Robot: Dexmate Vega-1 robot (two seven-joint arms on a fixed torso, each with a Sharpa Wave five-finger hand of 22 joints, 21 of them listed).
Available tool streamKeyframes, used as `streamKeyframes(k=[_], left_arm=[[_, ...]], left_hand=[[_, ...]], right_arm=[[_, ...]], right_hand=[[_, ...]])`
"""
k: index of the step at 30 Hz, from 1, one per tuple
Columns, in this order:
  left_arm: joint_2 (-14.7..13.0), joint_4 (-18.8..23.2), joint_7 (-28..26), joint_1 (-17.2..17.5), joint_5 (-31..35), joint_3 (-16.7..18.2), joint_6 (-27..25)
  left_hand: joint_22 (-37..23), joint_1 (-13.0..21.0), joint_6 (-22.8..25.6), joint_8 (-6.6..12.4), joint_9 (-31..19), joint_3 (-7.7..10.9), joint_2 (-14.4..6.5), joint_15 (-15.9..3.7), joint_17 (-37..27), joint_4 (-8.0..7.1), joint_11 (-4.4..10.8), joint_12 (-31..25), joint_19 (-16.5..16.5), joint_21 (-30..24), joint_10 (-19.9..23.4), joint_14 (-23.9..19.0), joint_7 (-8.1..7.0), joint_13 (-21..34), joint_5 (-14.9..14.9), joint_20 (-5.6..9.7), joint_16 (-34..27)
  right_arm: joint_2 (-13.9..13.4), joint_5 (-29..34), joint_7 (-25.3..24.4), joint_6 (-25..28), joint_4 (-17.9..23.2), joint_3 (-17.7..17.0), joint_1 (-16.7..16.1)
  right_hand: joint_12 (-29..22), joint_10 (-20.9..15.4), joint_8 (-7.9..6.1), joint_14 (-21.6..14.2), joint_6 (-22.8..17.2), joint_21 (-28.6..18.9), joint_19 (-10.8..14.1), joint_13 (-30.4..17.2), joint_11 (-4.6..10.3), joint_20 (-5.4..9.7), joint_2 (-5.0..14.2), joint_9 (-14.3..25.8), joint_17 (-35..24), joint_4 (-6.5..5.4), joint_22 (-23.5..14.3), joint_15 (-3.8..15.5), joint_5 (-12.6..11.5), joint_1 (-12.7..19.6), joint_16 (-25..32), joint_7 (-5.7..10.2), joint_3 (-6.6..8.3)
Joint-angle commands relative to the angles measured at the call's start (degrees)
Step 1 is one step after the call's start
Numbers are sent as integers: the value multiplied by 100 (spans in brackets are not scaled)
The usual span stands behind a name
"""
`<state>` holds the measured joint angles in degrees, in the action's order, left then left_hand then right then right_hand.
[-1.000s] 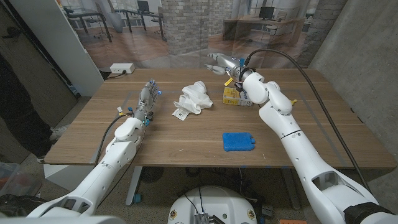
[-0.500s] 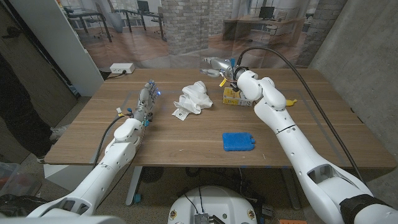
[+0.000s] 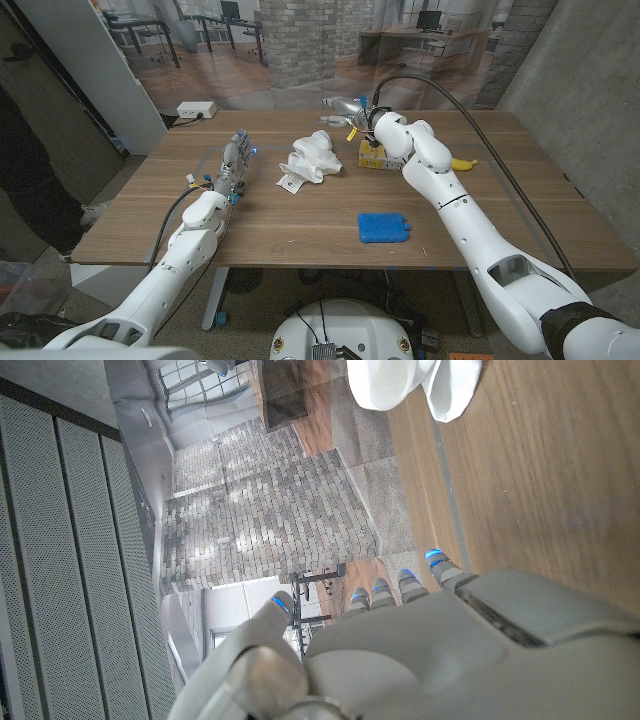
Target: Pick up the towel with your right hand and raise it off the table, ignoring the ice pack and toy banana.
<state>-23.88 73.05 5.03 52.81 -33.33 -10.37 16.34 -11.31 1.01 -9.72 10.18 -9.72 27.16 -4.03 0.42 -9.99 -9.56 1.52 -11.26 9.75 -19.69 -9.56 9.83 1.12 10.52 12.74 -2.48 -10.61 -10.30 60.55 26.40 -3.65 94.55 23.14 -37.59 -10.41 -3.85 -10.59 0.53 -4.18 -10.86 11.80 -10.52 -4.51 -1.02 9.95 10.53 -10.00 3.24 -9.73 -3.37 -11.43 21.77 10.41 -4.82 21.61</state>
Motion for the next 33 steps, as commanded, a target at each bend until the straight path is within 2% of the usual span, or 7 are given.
streamKeyframes(k=[1, 33], left_arm=[[5, -27, 23, 38, -18, 27, -12], [-3, -89, -37, 28, 41, 40, -49]], left_hand=[[-23, 10, -550, 24, -22, -29, -380, 38, -16, -7, -16, -28, 199, 9, -512, 824, 21, 33, 38, -21, -11], [-24, 12, -548, 24, -23, -39, -386, 41, -16, -8, -18, -25, 203, 23, -518, 827, 22, 33, 41, -29, -10]], right_arm=[[98, 105, 223, -3, -317, 178, 234], [331, 176, 299, -150, -1481, 614, 943]], right_hand=[[-11, 27, 17, 20, 91, -14, -20, -26, -13, -13, 11, 31, -20, -3, -22, 0, 19, 8, 26, -8, 30], [-8, 119, 36, 36, 309, -21, -32, -29, 15, -19, 30, 38, -22, -12, -23, 8, 55, 41, 42, 58, 67]])
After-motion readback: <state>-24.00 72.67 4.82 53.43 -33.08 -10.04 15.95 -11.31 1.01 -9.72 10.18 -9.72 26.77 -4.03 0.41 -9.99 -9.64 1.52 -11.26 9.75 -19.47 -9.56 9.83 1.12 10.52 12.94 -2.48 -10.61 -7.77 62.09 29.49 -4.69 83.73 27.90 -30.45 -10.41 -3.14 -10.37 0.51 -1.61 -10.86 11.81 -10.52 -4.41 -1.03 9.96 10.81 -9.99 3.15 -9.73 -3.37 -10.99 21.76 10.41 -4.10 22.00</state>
